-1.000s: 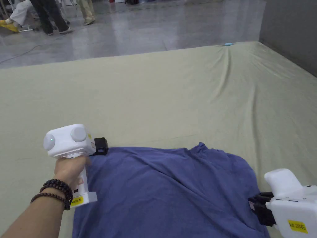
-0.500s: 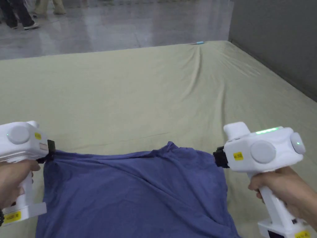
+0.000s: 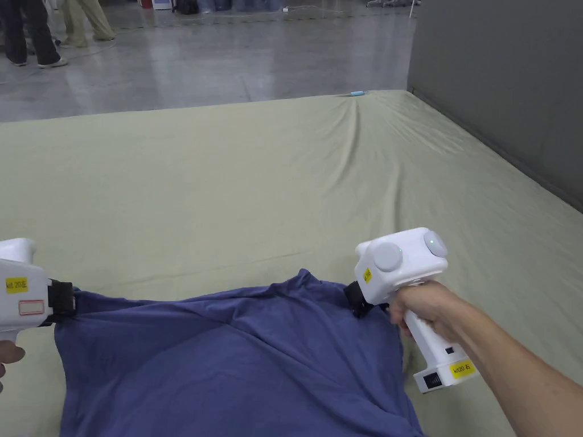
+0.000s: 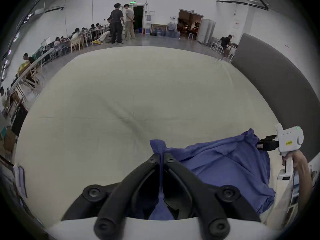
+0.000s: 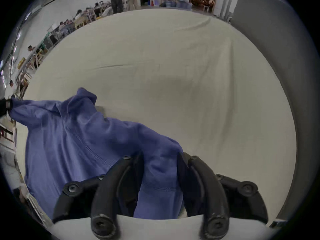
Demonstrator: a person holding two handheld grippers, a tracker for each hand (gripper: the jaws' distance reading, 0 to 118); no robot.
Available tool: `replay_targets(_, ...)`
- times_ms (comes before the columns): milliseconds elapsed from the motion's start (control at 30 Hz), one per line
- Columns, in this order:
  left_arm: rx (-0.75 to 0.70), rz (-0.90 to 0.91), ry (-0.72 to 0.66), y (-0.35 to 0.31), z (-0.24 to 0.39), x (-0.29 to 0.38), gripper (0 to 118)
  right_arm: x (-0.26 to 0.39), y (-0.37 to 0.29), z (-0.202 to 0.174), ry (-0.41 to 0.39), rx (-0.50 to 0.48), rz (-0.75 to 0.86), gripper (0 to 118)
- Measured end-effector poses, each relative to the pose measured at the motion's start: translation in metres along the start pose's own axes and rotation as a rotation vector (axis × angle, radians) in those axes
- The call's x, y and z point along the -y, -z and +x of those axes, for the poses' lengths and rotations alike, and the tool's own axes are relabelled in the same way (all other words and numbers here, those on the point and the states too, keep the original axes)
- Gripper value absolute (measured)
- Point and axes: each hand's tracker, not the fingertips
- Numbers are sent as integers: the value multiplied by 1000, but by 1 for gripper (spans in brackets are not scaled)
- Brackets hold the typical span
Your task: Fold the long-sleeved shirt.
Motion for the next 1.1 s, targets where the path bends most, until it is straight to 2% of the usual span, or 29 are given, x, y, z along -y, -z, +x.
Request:
replay_targets(33,-4,-1,3,2,1,0,0,1,0,-2,-1,5,-4,37)
replay_targets(67,-6,-5,11,3,2,-1,0,1,-2,-2,12,8,-4,29)
replay_targets(100,-7,-5,14,2,1,0,0,1,-4,-3,21,12,-12,10)
replay_targets(133,-9,0,11,3,1,0,0,3,-4,-4,25,9,-31,0)
replay_targets(167,-6,4,3,4,1,-1,0,7,-2,-8,8,-17,-62,0)
replay_targets(233,10,21,-38,1,-1,0,0,10,-5,-16,-30,38,-30,0)
replay_targets(333,24,27,-58,-8,-3,-4,0,1,-27,-18,-12,49,-34,0)
replay_targets(433,29,114,-79,-39,-7,-15,0,-18,-76,-12,-21,40,118,0)
replay_targets(500,36,158,-75,-66,-8,-29,0,-39,-120,-6,-4,-6,185,0)
replay_targets(567,26,212,-63,-93,-8,-47,0,-61,-165,-1,5,5,280,0)
replay_targets(800,-17,476,-70,-207,-10,-132,0,-137,-326,-4,-85,33,540,0)
replay_targets(967,-45,624,-86,-278,-15,-226,0,-194,-430,-8,-55,49,711,0)
replay_targets(1067,-59,735,-92,-323,-8,-270,0,-227,-489,-12,-50,108,811,0)
replay_targets(1100,-76,766,-84,-337,-5,-282,0,-233,-508,-14,-21,139,868,0)
